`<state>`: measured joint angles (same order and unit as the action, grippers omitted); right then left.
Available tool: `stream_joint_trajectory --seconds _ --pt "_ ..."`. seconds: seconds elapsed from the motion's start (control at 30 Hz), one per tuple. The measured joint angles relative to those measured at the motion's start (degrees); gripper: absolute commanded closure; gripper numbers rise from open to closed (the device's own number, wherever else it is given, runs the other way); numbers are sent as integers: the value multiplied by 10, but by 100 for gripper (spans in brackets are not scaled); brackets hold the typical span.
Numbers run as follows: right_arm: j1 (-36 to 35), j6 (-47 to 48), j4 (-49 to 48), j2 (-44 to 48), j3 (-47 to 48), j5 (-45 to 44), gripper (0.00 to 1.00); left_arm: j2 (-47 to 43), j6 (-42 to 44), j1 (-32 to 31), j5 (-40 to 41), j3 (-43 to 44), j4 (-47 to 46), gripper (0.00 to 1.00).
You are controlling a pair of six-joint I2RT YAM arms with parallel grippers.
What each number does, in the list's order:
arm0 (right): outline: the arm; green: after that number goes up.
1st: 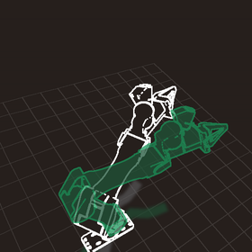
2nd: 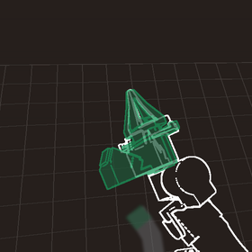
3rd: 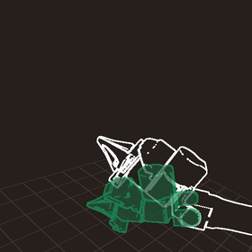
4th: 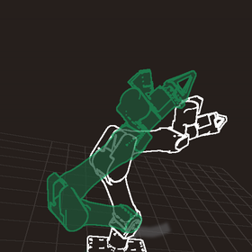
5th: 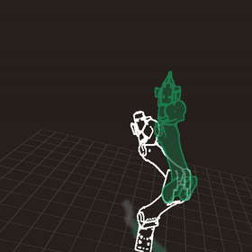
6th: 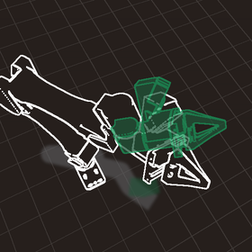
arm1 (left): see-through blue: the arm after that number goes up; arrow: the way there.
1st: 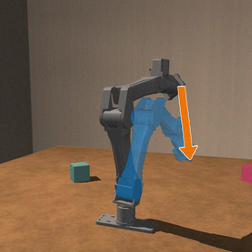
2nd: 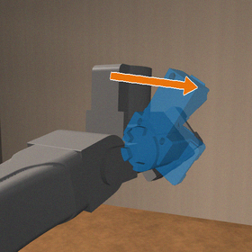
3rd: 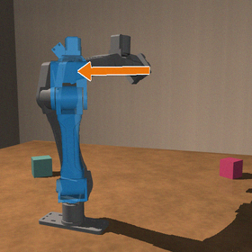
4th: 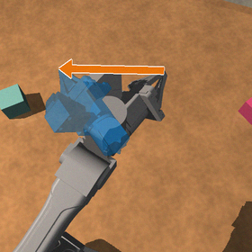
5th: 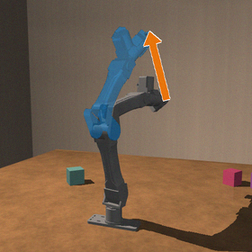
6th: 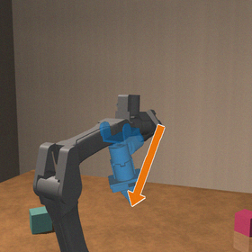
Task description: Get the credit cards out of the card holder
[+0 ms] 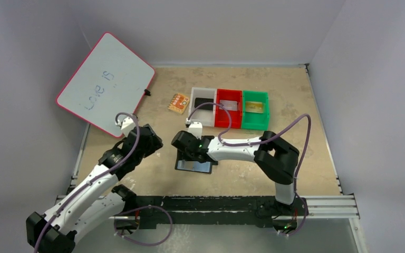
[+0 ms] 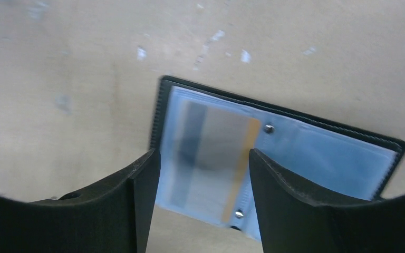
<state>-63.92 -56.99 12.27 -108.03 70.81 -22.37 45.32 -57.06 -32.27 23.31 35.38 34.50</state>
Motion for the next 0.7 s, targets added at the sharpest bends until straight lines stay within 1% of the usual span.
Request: stream_joint_trajectory --seconds 0.17,0.33,0.7 --pt "-9 -12 61 -6 3 -36 33 -26 -11 0 35 2 22 35" --pt "-9 -13 72 -12 11 -37 30 -35 -21 0 55 3 40 35" --pt "-9 -2 71 -34 35 -34 30 -37 -24 0 65 7 44 35"
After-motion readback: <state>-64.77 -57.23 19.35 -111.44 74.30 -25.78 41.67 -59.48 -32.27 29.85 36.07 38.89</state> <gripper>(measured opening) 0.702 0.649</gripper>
